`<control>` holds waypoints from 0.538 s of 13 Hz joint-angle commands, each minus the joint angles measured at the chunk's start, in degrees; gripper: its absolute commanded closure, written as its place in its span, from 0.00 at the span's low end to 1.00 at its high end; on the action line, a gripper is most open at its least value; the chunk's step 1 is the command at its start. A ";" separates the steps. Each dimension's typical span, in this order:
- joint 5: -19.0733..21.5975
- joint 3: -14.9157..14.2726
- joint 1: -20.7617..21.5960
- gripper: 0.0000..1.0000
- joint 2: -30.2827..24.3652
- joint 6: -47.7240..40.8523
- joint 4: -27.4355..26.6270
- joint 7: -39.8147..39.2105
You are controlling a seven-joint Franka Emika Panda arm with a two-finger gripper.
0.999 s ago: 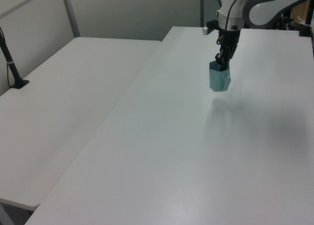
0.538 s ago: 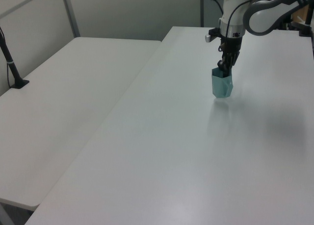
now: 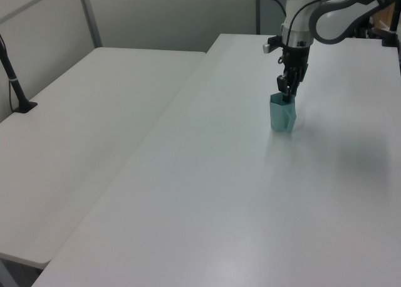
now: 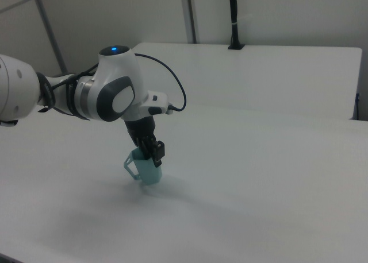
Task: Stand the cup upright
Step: 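Open the gripper and raise it off the cup rim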
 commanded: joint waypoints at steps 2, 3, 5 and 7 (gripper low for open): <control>1.60 0.31 -0.13 0.00 -1.21 -2.89 1.67 -1.70; 1.60 0.31 -0.13 0.00 -1.82 -3.77 2.55 -1.78; 1.51 0.31 -0.04 0.00 -2.70 -4.91 4.57 -3.62; 1.60 0.23 -0.39 0.00 -3.75 -8.07 9.13 -3.55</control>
